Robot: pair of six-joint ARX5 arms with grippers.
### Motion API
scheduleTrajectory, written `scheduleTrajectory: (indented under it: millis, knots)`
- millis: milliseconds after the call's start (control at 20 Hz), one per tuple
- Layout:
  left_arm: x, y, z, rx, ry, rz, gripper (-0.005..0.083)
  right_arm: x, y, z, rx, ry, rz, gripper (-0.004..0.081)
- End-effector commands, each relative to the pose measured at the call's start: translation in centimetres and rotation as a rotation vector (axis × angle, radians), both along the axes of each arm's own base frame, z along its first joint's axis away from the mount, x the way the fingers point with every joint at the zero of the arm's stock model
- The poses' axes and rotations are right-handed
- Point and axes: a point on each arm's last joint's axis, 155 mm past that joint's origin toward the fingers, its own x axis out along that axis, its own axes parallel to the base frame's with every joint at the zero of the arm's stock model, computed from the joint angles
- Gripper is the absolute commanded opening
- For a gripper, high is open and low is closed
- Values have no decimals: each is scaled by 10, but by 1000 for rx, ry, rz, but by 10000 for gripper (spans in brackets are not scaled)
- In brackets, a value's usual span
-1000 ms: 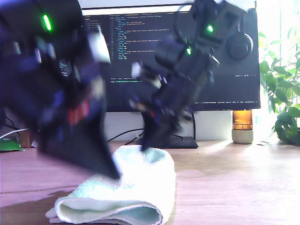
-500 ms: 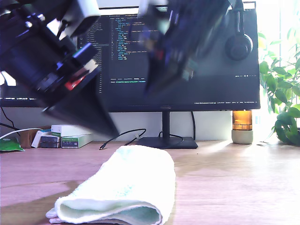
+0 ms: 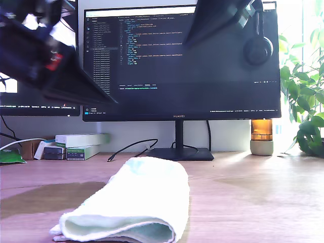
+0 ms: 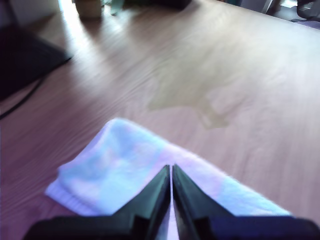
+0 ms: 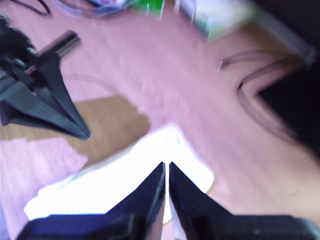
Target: Fold the tea towel to a neat square and place it to the right
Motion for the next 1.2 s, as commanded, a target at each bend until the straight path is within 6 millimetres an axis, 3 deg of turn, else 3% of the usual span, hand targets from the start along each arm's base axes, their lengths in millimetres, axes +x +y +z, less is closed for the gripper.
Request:
scheduleTrajectory:
  millis: [0, 200, 400, 700, 850, 1000, 1150]
  knots:
    - [-6, 3, -7, 1, 8, -17, -24, -13, -8, -9, -3, -17, 11, -13]
    - [-7, 3, -10, 7, -1, -36, -24, -40, -25, -24, -2, -82, 40, -13]
    - [-7, 2, -29, 36, 31, -52, -24, -59, -39, -37, -8, -156, 51, -13]
    - [-3, -8, -64, 55, 100, -78, -24, -80, -56, -86, -197, -197, 112, -13]
    - [-3, -9, -74, 64, 124, -77, -24, -96, -46, -101, -201, -127, 155, -13]
    - [-6, -11, -90, 84, 159, -87, -24, -100, -34, -103, -244, -199, 258, -13]
    - [-4, -9, -107, 111, 189, -72, -24, -106, -25, -123, -302, -179, 339, -12]
